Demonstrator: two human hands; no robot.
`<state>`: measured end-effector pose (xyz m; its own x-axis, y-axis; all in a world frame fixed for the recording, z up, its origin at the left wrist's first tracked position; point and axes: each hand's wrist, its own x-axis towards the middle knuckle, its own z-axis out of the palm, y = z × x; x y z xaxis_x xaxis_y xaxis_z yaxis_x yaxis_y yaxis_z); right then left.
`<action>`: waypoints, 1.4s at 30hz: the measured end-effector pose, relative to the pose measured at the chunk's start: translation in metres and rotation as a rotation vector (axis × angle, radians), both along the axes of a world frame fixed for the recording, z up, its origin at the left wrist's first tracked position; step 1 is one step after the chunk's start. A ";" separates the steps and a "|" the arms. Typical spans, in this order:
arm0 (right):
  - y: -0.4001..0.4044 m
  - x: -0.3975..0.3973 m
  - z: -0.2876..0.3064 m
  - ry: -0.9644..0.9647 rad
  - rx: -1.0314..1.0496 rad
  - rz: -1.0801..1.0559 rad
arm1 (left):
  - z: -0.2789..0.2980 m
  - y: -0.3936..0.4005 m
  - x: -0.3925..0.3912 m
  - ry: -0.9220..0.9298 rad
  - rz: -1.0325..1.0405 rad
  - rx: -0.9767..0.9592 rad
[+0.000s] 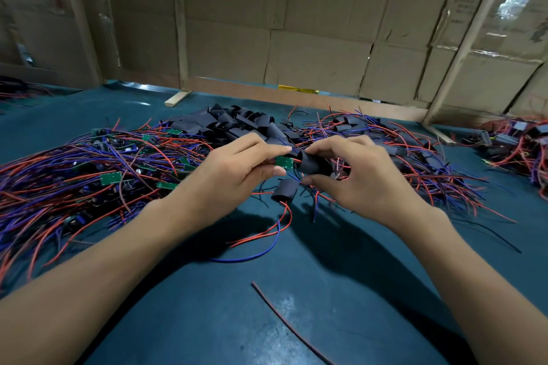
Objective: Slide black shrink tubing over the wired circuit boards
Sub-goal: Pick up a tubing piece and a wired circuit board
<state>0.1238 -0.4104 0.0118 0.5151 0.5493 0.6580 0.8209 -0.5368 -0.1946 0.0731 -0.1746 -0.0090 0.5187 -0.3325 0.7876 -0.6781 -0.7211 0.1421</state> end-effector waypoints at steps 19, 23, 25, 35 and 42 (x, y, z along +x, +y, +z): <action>0.007 -0.001 -0.006 -0.090 0.096 0.017 | 0.004 0.002 -0.004 0.055 0.077 0.069; -0.012 0.017 0.004 -0.302 0.103 -0.212 | 0.007 0.021 0.003 0.082 0.561 0.111; -0.026 0.027 0.001 -0.203 0.052 -0.416 | 0.005 0.035 0.006 0.328 0.908 0.206; 0.018 0.000 -0.015 0.103 -0.283 -0.026 | 0.005 0.046 0.007 0.559 0.979 0.416; 0.030 -0.003 -0.028 0.105 -0.511 0.007 | 0.000 0.043 0.010 0.619 0.983 0.456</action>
